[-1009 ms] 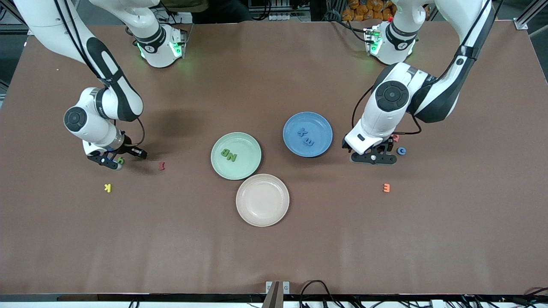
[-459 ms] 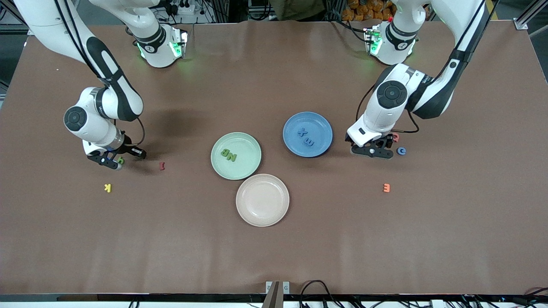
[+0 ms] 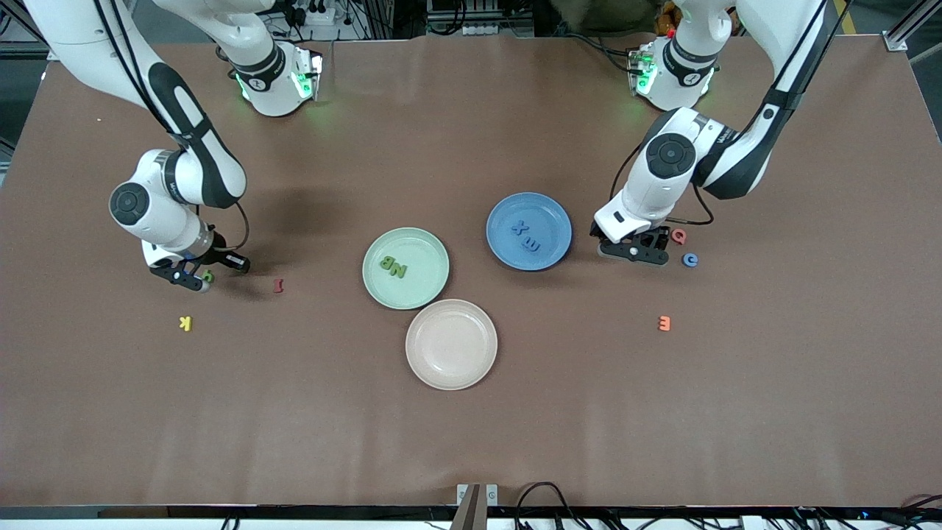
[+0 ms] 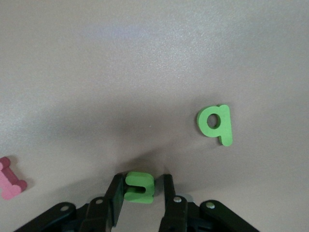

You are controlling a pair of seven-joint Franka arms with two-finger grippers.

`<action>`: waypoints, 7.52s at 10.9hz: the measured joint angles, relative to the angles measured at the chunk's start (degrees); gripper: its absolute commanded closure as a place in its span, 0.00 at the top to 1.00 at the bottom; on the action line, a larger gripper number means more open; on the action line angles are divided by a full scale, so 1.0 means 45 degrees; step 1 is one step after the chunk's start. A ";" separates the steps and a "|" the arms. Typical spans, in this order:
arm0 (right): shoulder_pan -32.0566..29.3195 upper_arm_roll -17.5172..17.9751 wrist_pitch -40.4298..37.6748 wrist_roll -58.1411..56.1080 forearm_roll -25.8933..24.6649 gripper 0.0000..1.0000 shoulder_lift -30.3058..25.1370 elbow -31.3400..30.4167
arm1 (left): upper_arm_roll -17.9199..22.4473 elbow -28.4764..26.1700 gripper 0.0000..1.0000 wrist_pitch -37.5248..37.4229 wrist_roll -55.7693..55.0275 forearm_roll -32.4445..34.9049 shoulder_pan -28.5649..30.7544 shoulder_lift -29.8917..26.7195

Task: Sort letters by color into matching plates
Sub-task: 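Grasp the green u with the right gripper while the left gripper reaches c, then carry the green u toward the green plate with the right gripper, then release the u on the green plate while the left gripper lifts blue g, then reach green q with the right gripper while the left gripper carries g, then open the left gripper over the blue plate while the right gripper grasps q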

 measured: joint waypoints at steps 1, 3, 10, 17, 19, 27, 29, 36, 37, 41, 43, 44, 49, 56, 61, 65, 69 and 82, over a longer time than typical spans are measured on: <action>0.0000 0.0001 0.0001 -0.0001 0.0000 0.30 -0.0010 -0.0004 | 0.0016 -0.0382 1.00 0.0513 0.0306 0.0000 0.0001 0.0001; 0.0000 0.0001 0.0002 -0.0003 0.0000 0.26 -0.0020 -0.0012 | 0.0102 -0.1098 1.00 0.1462 0.1095 0.0000 0.0121 0.0000; -0.0002 -0.0004 -0.0055 -0.0249 0.0000 0.23 -0.0055 -0.0016 | 0.0426 -0.1598 1.00 0.1718 0.3646 0.0000 0.0457 -0.0001; 0.0143 0.0139 -0.2545 -0.0518 -0.0001 0.23 -0.1346 0.0883 | 0.1271 -0.2491 1.00 0.2884 0.6152 0.0000 0.1008 0.0096; 0.0866 0.0242 -0.2547 -0.0482 0.0012 0.23 -0.1346 0.1208 | 0.1481 -0.2850 1.00 0.3728 0.6572 0.0000 0.1013 0.0305; 0.5047 0.0385 -0.5593 0.0551 0.0010 0.23 -0.1245 0.3435 | 0.1877 -0.3068 1.00 0.4176 0.8067 0.0000 0.1027 0.0611; 0.5783 0.0389 -0.5595 0.0553 0.0010 0.23 -0.0907 0.3898 | 0.2095 -0.3072 1.00 0.4177 0.8299 0.0000 0.1045 0.0659; 0.7509 0.0381 -0.5606 0.1258 0.0012 0.23 0.1125 0.5996 | 0.2178 -0.3092 0.94 0.4177 0.8301 0.0000 0.1044 0.0779; 0.7664 0.0380 -0.5604 0.1439 0.0012 0.24 0.1500 0.6390 | 0.2190 -0.3096 0.86 0.4177 0.8301 0.0000 0.1044 0.0784; 0.8028 0.0375 -0.5612 0.1912 0.0010 1.00 0.2483 0.7499 | 0.2214 -0.3103 0.51 0.4178 0.8300 0.0000 0.1044 0.0795; 0.8069 0.0319 -0.5619 0.2072 0.0007 1.00 0.2588 0.7592 | 0.2215 -0.3078 0.14 0.4181 0.8288 0.0000 0.1046 0.0715; 0.8065 0.0172 -0.5700 0.2083 0.0007 1.00 0.2586 0.7649 | 0.2207 -0.3072 0.00 0.4181 0.8269 0.0000 0.1044 0.0654; 0.7463 -0.0935 -0.7487 0.0562 -0.0004 1.00 0.1987 0.7973 | 0.2238 -0.3040 0.00 0.4153 0.8187 0.0000 0.1055 0.0599; 0.5335 -0.2303 -0.8005 -0.0233 -0.0015 1.00 0.1006 0.7774 | 0.1479 -0.1533 0.00 0.2342 0.6339 -0.0012 0.0882 0.0583; 0.2783 -0.2561 -0.3213 -0.1257 -0.0012 1.00 0.0357 0.4369 | 0.1224 -0.0155 0.00 0.0705 0.4148 -0.0231 -0.0562 0.0591; 0.2142 -0.2563 -0.1460 -0.1445 -0.0012 1.00 0.0252 0.2511 | 0.1198 0.0541 0.00 0.0284 0.3269 -0.1090 -0.1408 0.0632; 0.1151 -0.2560 -0.0667 -0.1818 -0.0012 1.00 0.0225 0.1792 | 0.1186 0.0783 0.00 0.0268 0.1931 -0.1103 -0.2307 0.0775; -0.0043 -0.1403 -0.0318 -0.1824 0.0007 1.00 0.0358 0.1188 | 0.1185 0.1476 0.00 0.0264 -0.1352 -0.1107 -0.4339 0.1597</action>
